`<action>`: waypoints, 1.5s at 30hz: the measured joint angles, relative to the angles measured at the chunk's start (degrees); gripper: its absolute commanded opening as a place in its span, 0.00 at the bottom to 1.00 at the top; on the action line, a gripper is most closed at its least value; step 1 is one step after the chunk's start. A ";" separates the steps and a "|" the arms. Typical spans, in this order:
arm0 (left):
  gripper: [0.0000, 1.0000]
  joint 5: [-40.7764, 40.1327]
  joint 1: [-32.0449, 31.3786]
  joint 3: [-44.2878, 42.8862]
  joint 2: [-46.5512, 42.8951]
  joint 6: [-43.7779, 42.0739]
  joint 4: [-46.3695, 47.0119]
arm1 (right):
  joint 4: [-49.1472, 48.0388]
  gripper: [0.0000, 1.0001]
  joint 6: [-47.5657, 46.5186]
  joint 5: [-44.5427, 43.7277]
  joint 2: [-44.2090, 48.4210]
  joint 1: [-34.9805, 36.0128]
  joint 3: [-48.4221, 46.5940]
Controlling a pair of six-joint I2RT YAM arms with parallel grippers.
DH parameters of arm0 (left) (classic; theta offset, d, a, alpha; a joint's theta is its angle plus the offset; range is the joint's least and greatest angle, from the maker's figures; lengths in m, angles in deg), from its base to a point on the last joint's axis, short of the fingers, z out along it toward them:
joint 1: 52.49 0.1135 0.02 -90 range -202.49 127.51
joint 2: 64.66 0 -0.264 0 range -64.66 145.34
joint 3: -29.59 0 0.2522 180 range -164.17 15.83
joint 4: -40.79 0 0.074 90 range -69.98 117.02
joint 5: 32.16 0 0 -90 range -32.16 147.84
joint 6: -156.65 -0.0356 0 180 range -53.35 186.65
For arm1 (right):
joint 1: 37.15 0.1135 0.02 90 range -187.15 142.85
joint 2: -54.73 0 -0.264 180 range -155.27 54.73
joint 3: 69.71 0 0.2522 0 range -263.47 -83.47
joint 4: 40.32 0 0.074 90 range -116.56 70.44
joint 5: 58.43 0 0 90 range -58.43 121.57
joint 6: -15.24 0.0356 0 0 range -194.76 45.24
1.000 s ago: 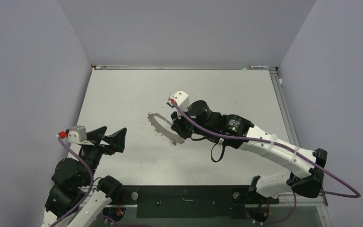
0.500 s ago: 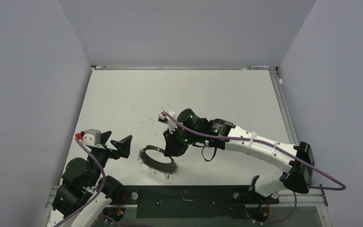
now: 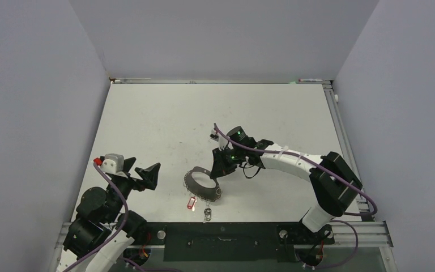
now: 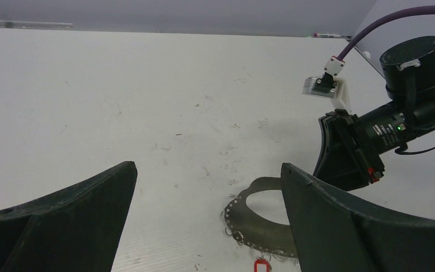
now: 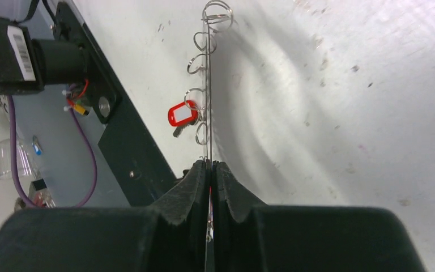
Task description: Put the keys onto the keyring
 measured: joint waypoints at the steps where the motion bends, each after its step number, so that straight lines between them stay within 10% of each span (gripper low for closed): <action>1: 0.96 0.26 0.02 0.00 0.07 0.00 -0.02 | -1.27 0.05 0.04 0.68 -0.94 -1.22 0.15; 21: 0.96 1.27 0.85 0.13 0.24 0.20 -0.04 | -4.50 0.11 -7.93 7.02 -14.05 -9.31 -4.04; 32: 0.96 1.79 1.11 0.92 -0.55 0.22 -0.07 | 0.31 0.64 -12.37 4.33 -20.50 -12.59 -11.13; 45: 0.96 1.79 1.11 1.49 -1.01 0.22 0.04 | 4.44 0.69 -14.01 -15.02 -20.70 -13.94 -18.29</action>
